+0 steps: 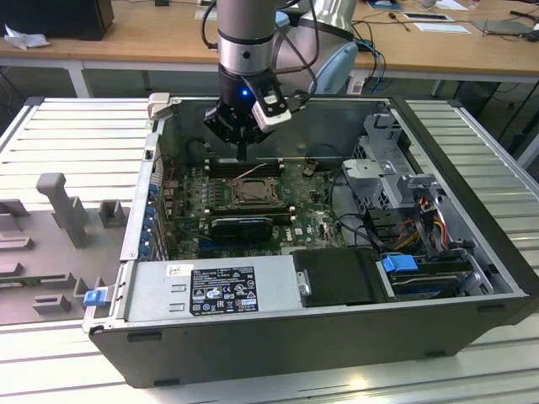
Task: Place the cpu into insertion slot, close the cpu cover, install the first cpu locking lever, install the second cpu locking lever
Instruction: 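Install the first cpu locking lever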
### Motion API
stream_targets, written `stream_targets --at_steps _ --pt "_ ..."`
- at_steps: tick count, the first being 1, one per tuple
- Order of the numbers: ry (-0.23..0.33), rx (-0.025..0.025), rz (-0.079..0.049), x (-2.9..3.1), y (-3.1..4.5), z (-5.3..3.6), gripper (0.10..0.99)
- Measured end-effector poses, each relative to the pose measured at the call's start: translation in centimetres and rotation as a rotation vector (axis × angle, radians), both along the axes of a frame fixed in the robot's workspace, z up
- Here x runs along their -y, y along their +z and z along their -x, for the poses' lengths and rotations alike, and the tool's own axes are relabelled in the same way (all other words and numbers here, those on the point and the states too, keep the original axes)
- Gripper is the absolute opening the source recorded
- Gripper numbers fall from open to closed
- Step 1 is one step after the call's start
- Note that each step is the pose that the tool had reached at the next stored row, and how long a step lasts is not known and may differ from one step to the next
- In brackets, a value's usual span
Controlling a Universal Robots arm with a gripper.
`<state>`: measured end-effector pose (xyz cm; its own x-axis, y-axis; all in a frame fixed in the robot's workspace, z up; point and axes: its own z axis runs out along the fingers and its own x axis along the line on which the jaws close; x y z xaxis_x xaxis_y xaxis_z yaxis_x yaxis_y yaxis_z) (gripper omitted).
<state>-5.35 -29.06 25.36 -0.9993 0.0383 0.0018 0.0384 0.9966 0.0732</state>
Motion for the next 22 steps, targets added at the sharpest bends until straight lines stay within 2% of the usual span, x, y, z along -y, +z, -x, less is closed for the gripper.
stream_targets --at_steps 1,2,4,7,13,16,18,19,22 --pt "0.001 0.0102 -0.006 0.14 -0.03 0.00 0.106" --pt "0.003 0.0174 -0.007 0.19 -0.05 0.00 0.106" --pt "0.010 0.0228 -0.009 0.19 -0.11 -0.01 0.106" --pt "0.026 0.0241 -0.020 0.18 -0.22 0.00 0.106" --pt "0.113 0.0240 -0.021 0.19 -0.92 -0.12 0.106" --pt "0.114 0.0241 -0.021 0.13 -1.55 -1.12 0.106" --pt "0.114 0.0243 -0.026 0.09 -1.77 -1.28 0.106" --pt "0.114 0.0249 -0.035 0.08 -1.85 -1.32 0.106" --pt "0.114 0.0250 -0.036 0.07 -2.52 -1.60 0.106"
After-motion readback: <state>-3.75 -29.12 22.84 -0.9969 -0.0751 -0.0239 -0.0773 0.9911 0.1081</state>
